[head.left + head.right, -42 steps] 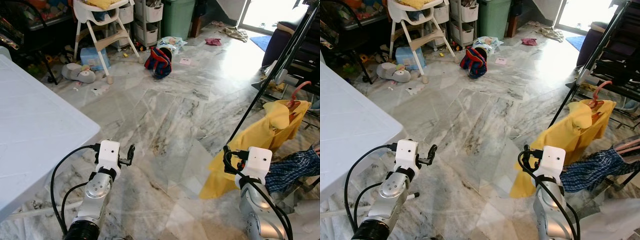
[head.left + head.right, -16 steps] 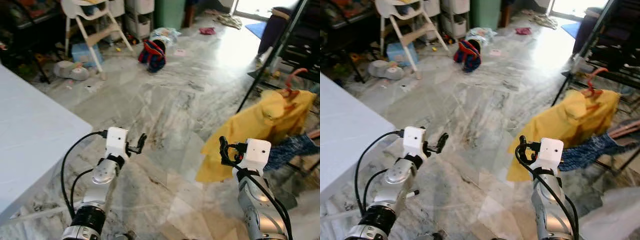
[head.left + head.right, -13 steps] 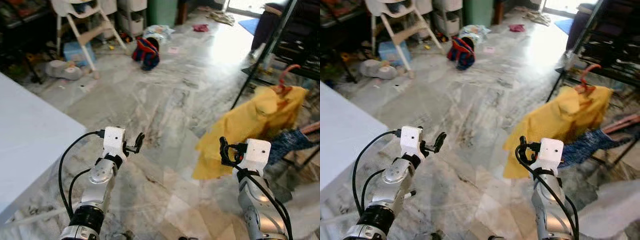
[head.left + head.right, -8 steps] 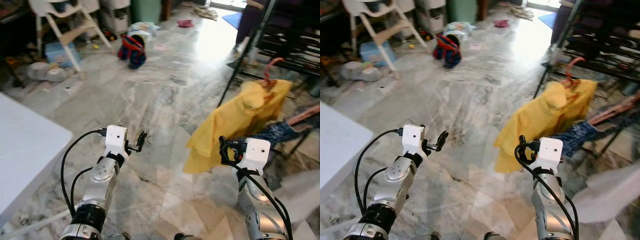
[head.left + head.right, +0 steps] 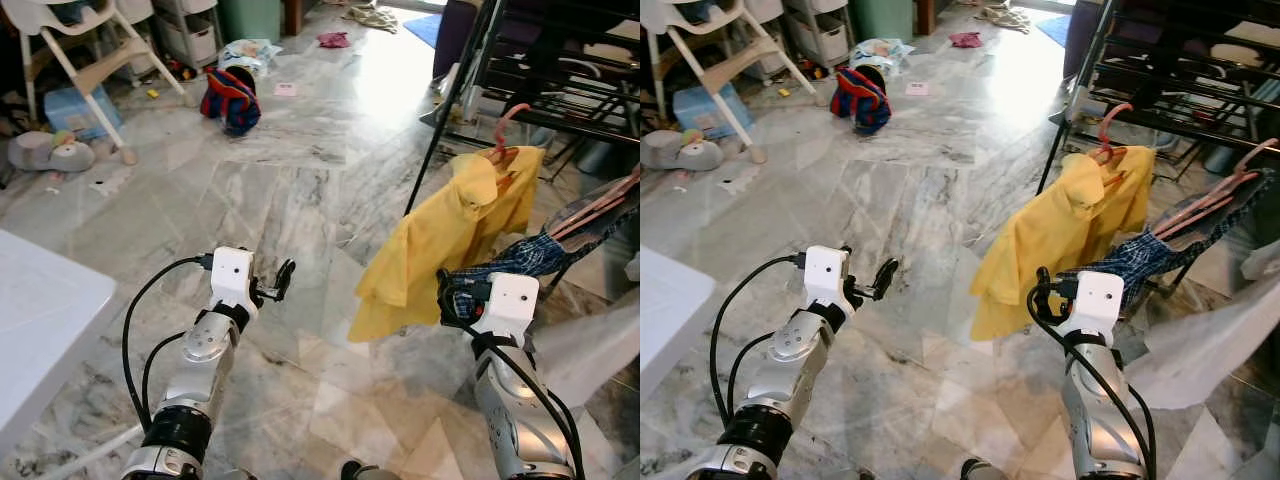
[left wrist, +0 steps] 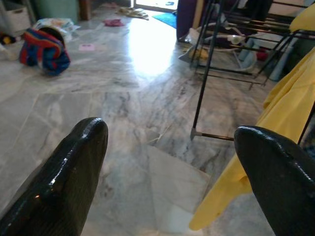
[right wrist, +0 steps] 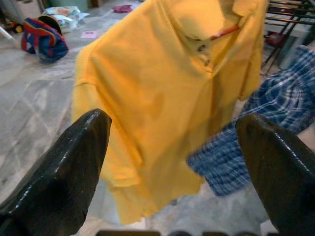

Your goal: Hang hanger

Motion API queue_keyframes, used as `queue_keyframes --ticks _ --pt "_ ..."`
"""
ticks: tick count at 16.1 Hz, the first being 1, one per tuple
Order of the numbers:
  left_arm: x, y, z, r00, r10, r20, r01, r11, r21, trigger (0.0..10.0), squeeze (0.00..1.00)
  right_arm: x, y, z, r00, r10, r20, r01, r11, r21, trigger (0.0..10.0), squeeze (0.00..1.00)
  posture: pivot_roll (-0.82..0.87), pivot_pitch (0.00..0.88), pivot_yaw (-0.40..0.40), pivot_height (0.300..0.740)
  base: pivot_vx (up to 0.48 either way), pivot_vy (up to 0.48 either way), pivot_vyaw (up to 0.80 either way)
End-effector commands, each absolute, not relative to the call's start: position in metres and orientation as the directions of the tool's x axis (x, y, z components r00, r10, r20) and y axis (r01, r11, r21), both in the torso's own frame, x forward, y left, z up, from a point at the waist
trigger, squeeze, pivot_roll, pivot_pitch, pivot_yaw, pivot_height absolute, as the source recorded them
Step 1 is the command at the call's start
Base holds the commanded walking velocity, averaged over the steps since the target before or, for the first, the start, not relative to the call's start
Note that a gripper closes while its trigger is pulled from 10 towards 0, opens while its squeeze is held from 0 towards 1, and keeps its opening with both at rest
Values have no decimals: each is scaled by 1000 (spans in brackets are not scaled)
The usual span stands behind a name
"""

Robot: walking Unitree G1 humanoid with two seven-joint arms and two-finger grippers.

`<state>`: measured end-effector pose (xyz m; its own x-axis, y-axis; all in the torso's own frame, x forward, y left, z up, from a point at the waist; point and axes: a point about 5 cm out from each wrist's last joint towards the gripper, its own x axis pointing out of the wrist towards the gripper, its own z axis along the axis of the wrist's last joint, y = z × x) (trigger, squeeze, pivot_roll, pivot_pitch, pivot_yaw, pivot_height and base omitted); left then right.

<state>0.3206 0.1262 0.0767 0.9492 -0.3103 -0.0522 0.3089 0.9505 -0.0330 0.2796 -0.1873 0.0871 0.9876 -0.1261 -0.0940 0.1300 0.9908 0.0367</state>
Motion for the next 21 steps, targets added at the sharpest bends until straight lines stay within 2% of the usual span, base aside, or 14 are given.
queue_keyframes --ticks 1,7,13,17,19,21 --pt "320 124 77 946 -321 -50 320 947 -30 10000 0 279 -186 88 989 -121 -91 124 992 34 10000 0 -43 155 -9 740 262 0 0" --pt "322 122 78 942 -333 -49 332 943 -32 10000 0 281 -185 89 989 -123 -88 126 991 37 10000 0 -46 153 -4 740 265 0 0" --pt "319 118 74 935 -349 -62 348 937 -33 10000 0 279 -184 86 989 -116 -96 120 992 36 10000 0 -43 149 -4 740 291 167 -675" --pt "317 118 74 932 -356 -64 355 934 -30 10000 0 279 -181 86 990 -108 -91 111 994 24 10000 0 -37 154 1 740 295 258 -102" --pt "316 117 73 929 -364 -73 363 931 -31 10000 0 280 -180 85 989 -114 -92 117 993 26 10000 0 -38 160 -1 740 0 0 0" --pt "315 116 71 926 -369 -78 367 929 -38 10000 0 279 -178 85 989 -114 -97 117 993 19 10000 0 -42 163 -2 740 0 0 -678"
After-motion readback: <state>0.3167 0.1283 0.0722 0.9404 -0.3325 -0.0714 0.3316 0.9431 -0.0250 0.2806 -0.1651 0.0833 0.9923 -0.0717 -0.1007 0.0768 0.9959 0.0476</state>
